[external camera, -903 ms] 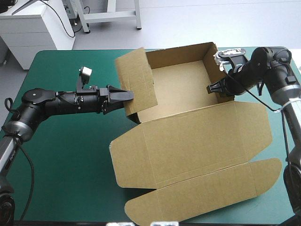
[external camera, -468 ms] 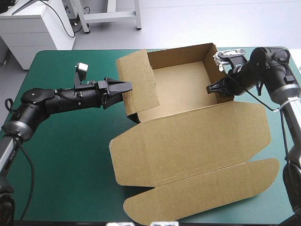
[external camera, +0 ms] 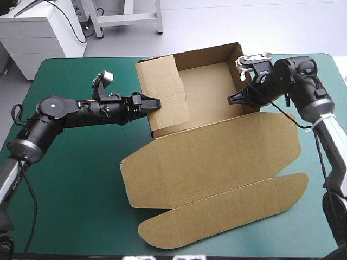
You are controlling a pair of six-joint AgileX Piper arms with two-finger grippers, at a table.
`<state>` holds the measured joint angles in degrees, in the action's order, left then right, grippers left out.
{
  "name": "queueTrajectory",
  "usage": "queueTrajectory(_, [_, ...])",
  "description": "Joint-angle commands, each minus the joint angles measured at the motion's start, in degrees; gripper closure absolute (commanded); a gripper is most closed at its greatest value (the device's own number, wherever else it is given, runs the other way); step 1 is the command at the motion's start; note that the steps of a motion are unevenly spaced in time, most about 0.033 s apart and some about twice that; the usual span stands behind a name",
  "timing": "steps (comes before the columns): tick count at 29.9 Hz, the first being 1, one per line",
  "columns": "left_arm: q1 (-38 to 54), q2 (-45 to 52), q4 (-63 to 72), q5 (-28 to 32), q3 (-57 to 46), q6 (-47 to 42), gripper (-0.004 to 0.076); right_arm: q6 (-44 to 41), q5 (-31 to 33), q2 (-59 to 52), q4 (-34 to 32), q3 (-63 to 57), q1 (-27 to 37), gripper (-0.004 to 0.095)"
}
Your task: Fold the box
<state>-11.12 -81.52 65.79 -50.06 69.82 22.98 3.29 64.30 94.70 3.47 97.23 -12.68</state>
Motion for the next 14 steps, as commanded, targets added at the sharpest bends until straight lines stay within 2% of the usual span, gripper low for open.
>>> queueTrajectory(1, [-4.6, 2.7, -6.6, 3.7, 5.6, -8.3, 0.0210, -2.5, -3.9, -2.4, -1.5, 1.5, -2.1, 0.0926])
queueTrajectory(8, [-10.5, 2.7, -30.1, 6.6, 6.4, -26.5, 0.0211, -4.7, -5.9, -2.6, -5.2, 1.8, -5.3, 0.0926])
queueTrajectory(14, [-13.6, 2.7, -41.0, 7.9, 6.4, -37.8, 0.0211, -6.9, -7.0, -3.5, -6.8, 1.8, -6.2, 0.0926])
